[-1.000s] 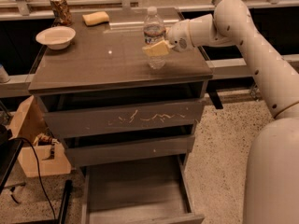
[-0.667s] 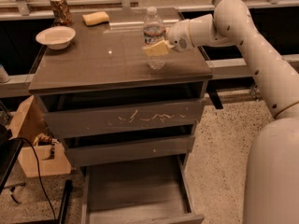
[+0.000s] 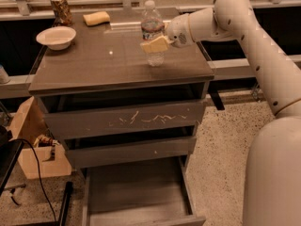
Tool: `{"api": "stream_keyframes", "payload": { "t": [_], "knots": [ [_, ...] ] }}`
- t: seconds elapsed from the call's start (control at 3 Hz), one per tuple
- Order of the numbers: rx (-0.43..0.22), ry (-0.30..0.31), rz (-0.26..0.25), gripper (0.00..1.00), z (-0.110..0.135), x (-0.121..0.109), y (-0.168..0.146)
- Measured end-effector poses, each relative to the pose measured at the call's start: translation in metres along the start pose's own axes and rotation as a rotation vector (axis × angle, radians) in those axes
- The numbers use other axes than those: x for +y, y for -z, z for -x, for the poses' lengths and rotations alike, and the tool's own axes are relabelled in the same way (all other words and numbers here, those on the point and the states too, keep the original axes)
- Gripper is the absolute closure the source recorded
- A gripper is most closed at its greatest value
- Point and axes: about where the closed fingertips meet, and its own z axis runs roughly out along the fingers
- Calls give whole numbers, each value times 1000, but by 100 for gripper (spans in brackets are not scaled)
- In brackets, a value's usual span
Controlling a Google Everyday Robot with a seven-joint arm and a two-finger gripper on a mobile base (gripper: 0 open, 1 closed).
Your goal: Place water bottle into bottom drawer
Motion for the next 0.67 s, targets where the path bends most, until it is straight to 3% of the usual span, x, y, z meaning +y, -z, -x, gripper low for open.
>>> {"api": "stream_keyframes", "payload": {
  "t": [0.67],
  "knots": [
    [35, 30, -7, 100, 42, 13, 43]
  ]
}}
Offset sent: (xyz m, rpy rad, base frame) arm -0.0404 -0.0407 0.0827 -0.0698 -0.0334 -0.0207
